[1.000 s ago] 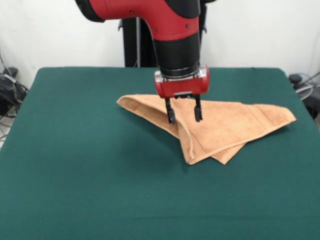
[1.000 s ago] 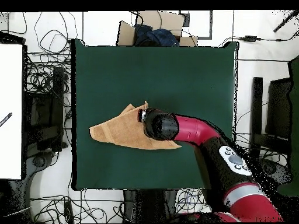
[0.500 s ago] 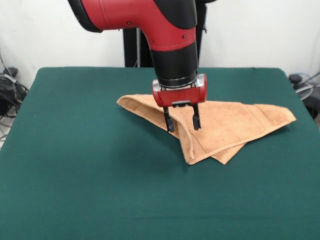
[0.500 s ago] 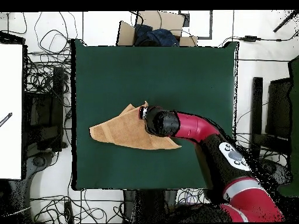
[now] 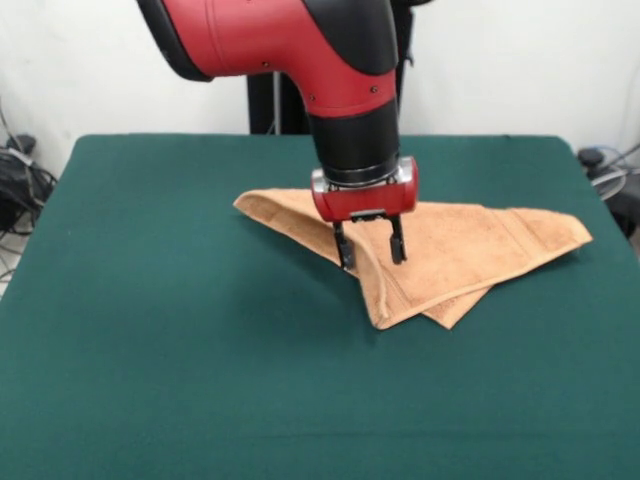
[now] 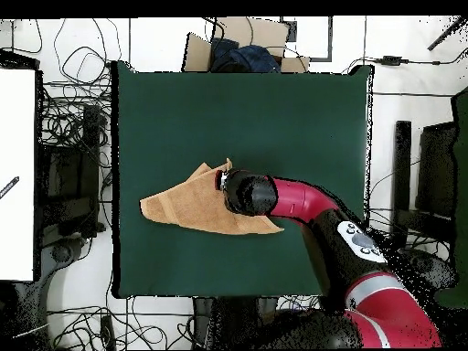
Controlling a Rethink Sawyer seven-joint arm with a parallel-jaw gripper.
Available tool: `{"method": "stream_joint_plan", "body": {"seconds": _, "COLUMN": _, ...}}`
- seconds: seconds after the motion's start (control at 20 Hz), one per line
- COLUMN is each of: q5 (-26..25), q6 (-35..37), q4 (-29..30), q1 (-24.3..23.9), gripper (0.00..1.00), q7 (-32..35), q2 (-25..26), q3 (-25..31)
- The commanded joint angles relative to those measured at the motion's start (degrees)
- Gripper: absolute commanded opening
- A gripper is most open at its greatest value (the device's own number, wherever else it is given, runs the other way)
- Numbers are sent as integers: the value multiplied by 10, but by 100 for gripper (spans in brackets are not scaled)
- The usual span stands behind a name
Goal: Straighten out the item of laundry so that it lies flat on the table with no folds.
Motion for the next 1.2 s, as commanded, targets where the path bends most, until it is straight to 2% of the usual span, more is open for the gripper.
{"method": "stream_joint_plan", "body": {"seconds": 0.05, "q5": -37, "q6": 8, "q4": -13, "q1": 14, "gripper": 100, "q7": 13, "q2": 8, "q3": 5}}
{"method": "stream_joint_plan", "body": {"seconds": 0.5, "q5": -45, "q6": -6, "q4": -17, "q1": 11, "gripper": 100, "q7": 14, "q2": 29, "q3": 7}}
{"method": "stream_joint_plan", "body": {"seconds": 0.55, "q5": -47, "q6": -4, "q4": -19, "q1": 13, "gripper": 0, "q7": 14, "q2": 28, "q3": 4}}
{"method": "stream_joint_plan", "body": {"seconds": 1.2, "q5": -58, "q6": -10, "q4": -22, "q1": 27, "gripper": 0, "q7": 26, "q2": 8, "q3": -7}}
